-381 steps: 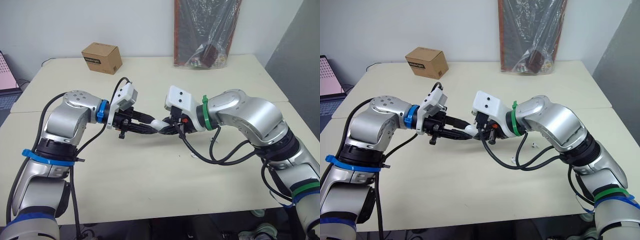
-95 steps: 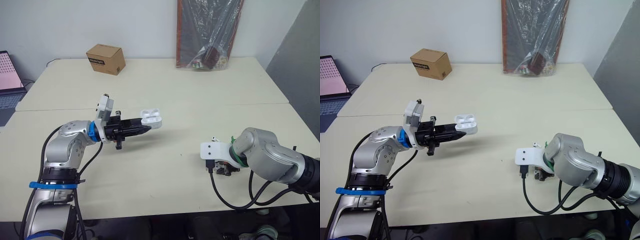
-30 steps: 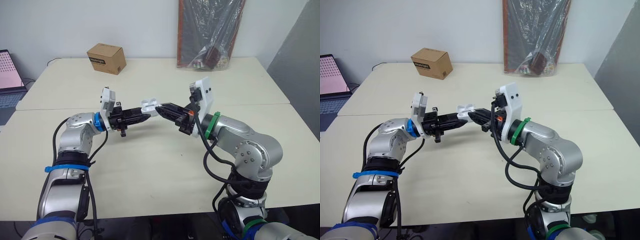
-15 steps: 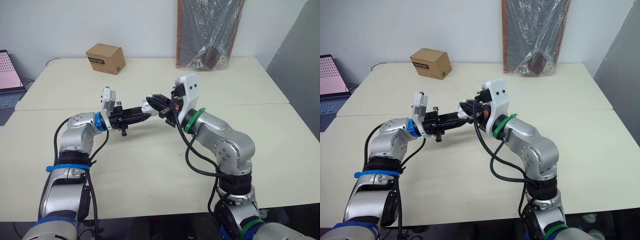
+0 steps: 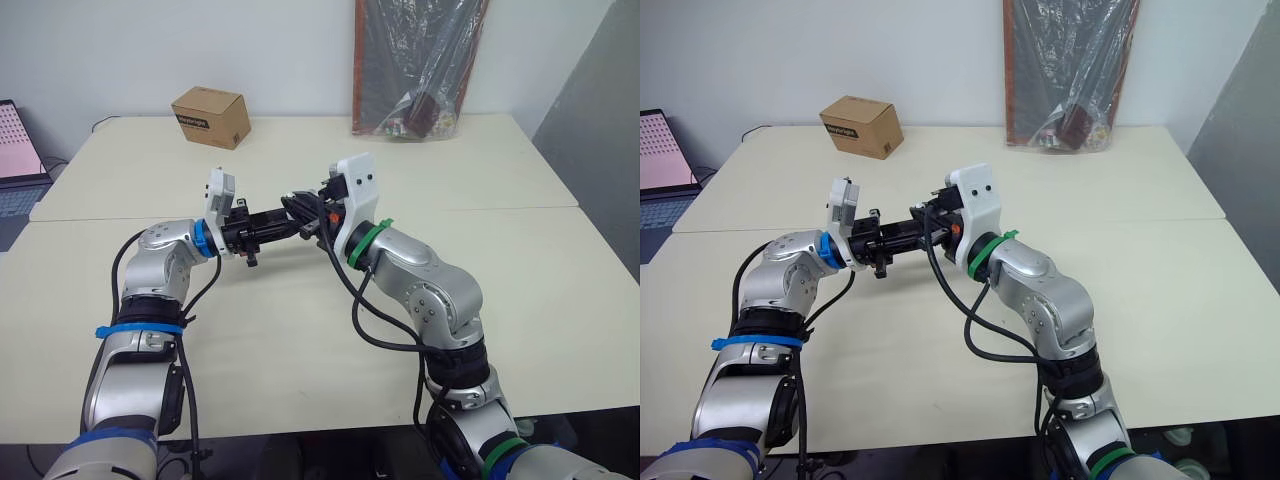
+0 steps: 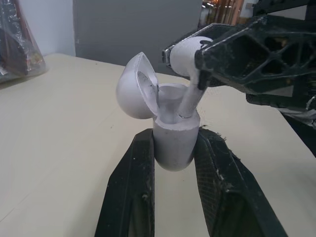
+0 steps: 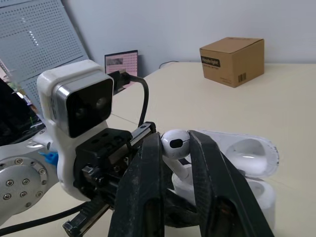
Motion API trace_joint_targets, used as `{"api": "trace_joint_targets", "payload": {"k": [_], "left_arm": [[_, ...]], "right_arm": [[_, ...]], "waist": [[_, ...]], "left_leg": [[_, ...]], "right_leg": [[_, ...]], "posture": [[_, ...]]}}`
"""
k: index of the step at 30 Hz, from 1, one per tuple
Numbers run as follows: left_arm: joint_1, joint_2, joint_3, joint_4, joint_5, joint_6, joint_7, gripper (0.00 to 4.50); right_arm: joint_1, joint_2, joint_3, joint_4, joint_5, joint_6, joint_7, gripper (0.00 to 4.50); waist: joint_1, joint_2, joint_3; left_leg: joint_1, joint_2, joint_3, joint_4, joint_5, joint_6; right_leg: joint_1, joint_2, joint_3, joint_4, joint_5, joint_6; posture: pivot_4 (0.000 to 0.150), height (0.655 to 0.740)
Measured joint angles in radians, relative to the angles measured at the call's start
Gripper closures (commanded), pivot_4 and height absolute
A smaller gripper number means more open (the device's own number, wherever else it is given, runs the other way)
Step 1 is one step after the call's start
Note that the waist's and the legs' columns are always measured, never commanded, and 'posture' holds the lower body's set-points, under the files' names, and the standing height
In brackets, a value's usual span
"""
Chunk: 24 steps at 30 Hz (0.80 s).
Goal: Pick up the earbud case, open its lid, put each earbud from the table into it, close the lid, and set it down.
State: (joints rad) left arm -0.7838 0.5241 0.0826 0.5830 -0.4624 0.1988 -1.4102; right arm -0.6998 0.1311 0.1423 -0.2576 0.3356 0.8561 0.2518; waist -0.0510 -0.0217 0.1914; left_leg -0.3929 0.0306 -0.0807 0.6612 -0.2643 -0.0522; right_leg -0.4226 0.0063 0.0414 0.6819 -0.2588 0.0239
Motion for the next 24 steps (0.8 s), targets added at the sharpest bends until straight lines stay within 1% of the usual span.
{"api": "trace_joint_targets", "payload": {"k": [11,24], "left_arm": [[0.007,0.000,0.007,-0.037,-0.008,0.019,0.007,3.70],[0.039,-0.057,0.039,-0.089,-0.010,0.012,0.118,3.70]], "right_arm": [[0.000,-0.002,0.009,0.015,-0.003,-0.017,-0.016,4.12],[-0.010,-0.001,0.036,-0.002,-0.039,0.007,-0.094,4.12]], "waist": [[0.000,0.000,0.000],[0.000,0.000,0.000]], "left_leg": [[0.000,0.000,0.000,0.000,0.000,0.000],[0.000,0.000,0.000,0.000,0.000,0.000]], "right_leg": [[0.000,0.000,0.000,0.000,0.000,0.000],[0.000,0.000,0.000,0.000,0.000,0.000]], "posture": [[0.150,0.7400],[0.150,0.7400]]}}
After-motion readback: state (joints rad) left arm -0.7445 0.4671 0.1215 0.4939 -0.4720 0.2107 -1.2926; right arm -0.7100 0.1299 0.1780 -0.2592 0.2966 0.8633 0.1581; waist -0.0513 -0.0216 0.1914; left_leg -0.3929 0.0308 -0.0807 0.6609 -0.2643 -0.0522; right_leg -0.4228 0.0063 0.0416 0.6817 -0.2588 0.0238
